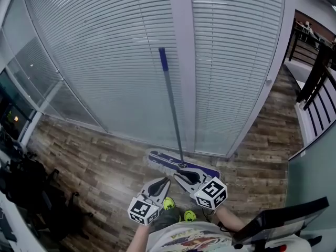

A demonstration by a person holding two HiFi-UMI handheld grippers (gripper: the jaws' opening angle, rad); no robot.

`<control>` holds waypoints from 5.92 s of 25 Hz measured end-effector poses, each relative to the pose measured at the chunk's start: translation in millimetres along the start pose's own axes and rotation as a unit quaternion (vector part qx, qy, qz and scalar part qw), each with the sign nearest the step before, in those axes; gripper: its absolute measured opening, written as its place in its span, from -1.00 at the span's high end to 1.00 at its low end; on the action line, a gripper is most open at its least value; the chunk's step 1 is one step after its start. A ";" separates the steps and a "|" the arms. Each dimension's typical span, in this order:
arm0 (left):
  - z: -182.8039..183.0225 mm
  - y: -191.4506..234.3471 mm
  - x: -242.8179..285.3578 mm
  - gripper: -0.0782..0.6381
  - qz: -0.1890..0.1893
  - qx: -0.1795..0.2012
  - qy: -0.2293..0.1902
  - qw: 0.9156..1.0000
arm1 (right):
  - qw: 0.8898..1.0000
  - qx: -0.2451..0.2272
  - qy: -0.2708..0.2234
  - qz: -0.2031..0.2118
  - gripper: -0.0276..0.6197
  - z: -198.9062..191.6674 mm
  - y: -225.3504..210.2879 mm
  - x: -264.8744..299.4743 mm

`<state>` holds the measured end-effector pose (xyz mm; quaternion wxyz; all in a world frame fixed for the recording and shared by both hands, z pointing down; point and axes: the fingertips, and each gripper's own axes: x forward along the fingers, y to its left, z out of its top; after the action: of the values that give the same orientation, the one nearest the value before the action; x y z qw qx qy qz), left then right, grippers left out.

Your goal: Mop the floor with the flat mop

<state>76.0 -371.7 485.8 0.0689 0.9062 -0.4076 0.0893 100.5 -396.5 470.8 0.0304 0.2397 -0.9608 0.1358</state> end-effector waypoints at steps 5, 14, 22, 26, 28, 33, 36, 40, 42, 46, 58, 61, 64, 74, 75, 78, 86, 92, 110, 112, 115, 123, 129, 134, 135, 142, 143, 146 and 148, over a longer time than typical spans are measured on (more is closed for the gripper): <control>-0.1 36.0 22.3 0.73 0.005 -0.004 -0.001 1.000 | 1.000 -0.006 0.008 -0.016 0.73 7.4 -32.9 24.8; 42.1 134.0 83.0 0.70 -0.023 0.008 -0.018 1.000 | 0.997 -0.024 0.008 -0.068 0.73 66.6 -97.5 93.0; 56.0 242.3 155.6 0.42 -0.061 -0.004 -0.028 0.998 | 0.992 -0.030 0.018 -0.124 0.72 98.3 -182.9 173.3; 75.3 290.3 195.6 0.37 -0.079 -0.006 -0.046 0.996 | 0.987 -0.035 0.034 -0.153 0.60 117.0 -229.3 212.3; 86.1 314.7 210.6 0.37 -0.085 -0.005 -0.053 0.995 | 0.985 -0.040 0.039 -0.164 0.55 128.0 -249.0 233.7; 99.8 347.2 235.4 0.37 -0.102 0.009 -0.069 0.992 | 0.977 -0.054 0.030 -0.206 0.49 150.5 -284.4 264.5; 105.6 351.8 250.9 0.37 -0.118 0.020 -0.072 0.990 | 0.971 -0.063 0.021 -0.231 0.47 165.6 -303.1 269.5; 121.2 365.8 281.4 0.37 -0.129 0.036 -0.077 0.988 | 0.963 -0.083 0.015 -0.256 0.42 189.4 -334.4 280.4; 128.8 368.7 292.6 0.37 -0.129 0.042 -0.078 0.988 | 0.959 -0.090 0.011 -0.268 0.39 199.2 -343.6 281.4; 143.0 367.8 312.7 0.37 -0.131 0.065 -0.083 0.986 | 0.953 -0.101 0.001 -0.285 0.35 214.1 -355.4 279.9; 165.2 371.5 376.1 0.38 -0.139 0.107 -0.075 0.982 | 0.949 -0.125 -0.034 -0.287 0.35 265.2 -396.2 280.7; 163.0 364.0 363.8 0.40 -0.147 0.102 -0.085 0.980 | 0.950 -0.147 -0.044 -0.273 0.35 280.5 -382.1 286.2; 162.3 349.0 350.1 0.41 -0.152 0.103 -0.091 0.979 | 0.945 -0.173 -0.064 -0.269 0.35 299.3 -366.8 279.3; 159.5 287.3 305.7 0.41 -0.154 0.165 -0.099 0.969 | 0.959 -0.175 -0.106 -0.196 0.46 300.0 -308.4 236.3; 166.4 277.7 298.2 0.39 -0.162 0.172 -0.117 0.965 | 0.961 -0.170 -0.113 -0.187 0.47 297.8 -301.1 227.4; 199.5 243.6 273.7 0.27 -0.171 0.214 -0.165 0.947 | 0.967 -0.149 -0.138 -0.151 0.50 293.6 -272.6 196.9; 182.3 113.6 230.8 0.25 -0.179 0.261 -0.155 0.936 | 0.973 -0.149 -0.157 -0.081 0.54 239.3 -182.6 97.0; 159.1 29.9 178.5 0.39 -0.179 0.193 -0.157 0.952 | 0.974 -0.163 -0.158 -0.027 0.55 204.3 -104.2 29.0; 62.5 -93.7 78.2 0.48 -0.198 0.184 -0.093 0.958 | 0.977 -0.190 -0.028 0.097 0.51 83.8 40.9 -60.3; 55.4 -97.3 66.7 0.48 -0.193 0.169 -0.091 0.962 | 0.977 -0.185 -0.033 0.097 0.50 77.7 54.9 -61.2; 48.3 -97.8 60.5 0.48 -0.187 0.147 -0.080 0.968 | 0.976 -0.185 -0.053 0.098 0.49 77.6 63.7 -60.5; 4.5 -107.8 -8.9 0.48 -0.181 0.117 -0.049 0.975 | 0.973 -0.202 -0.039 0.100 0.47 33.0 138.3 -50.2; -68.5 -146.7 -109.8 0.43 -0.171 0.102 0.028 0.980 | 0.971 -0.215 0.012 0.103 0.45 -50.5 256.6 -54.6; -112.7 -191.1 -175.9 0.40 -0.176 0.116 0.038 0.977 | 0.976 -0.201 0.009 0.083 0.41 -100.2 332.3 -76.2; -117.0 -200.8 -185.7 0.40 -0.178 0.119 0.040 0.976 | 0.976 -0.202 0.008 0.082 0.41 -105.3 343.7 -83.1; -131.4 -289.1 -248.1 0.40 -0.176 0.120 0.055 0.975 | 0.977 -0.191 0.014 0.096 0.38 -130.5 422.7 -154.4; -135.4 -305.8 -256.8 0.40 -0.176 0.120 0.057 0.976 | 0.977 -0.189 0.015 0.098 0.38 -136.6 434.6 -168.4; -147.3 -350.6 -281.8 0.40 -0.171 0.120 0.059 0.976 | 0.977 -0.187 0.014 0.102 0.38 -153.4 468.8 -206.4; -155.5 -378.2 -295.8 0.40 -0.163 0.118 0.059 0.978 | 0.977 -0.184 0.011 0.106 0.38 -164.8 489.0 -230.5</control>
<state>150.7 122.8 553.1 -0.0006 0.9552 -0.2363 0.1779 73.7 168.0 480.3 0.0697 0.1254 -0.9889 -0.0384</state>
